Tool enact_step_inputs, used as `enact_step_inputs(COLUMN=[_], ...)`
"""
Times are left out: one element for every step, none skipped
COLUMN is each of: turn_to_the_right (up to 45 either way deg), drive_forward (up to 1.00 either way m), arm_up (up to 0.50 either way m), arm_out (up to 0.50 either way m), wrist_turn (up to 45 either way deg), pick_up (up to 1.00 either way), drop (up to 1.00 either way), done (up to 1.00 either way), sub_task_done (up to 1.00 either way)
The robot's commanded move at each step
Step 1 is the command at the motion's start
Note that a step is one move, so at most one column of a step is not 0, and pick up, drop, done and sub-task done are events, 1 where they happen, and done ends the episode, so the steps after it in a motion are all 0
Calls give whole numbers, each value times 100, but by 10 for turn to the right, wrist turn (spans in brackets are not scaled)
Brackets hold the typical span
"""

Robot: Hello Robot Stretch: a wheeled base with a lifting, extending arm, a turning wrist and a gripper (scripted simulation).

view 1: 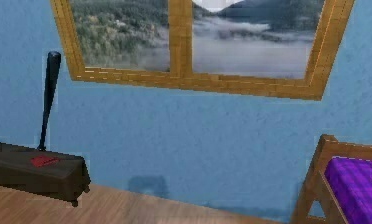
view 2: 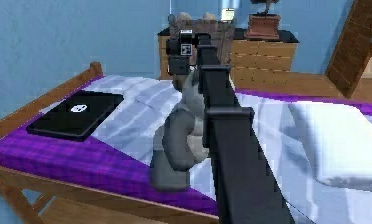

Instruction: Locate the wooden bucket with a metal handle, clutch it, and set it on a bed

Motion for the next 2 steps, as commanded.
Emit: enact_step_inputs(turn_to_the_right=[0,0], drive_forward=[0,0], arm_up=[0,-2], arm_out=[0,0], wrist_turn=[240,0], pick_up=[0,0], drop=[0,0], done=[0,0], sub_task_done=[0,0])
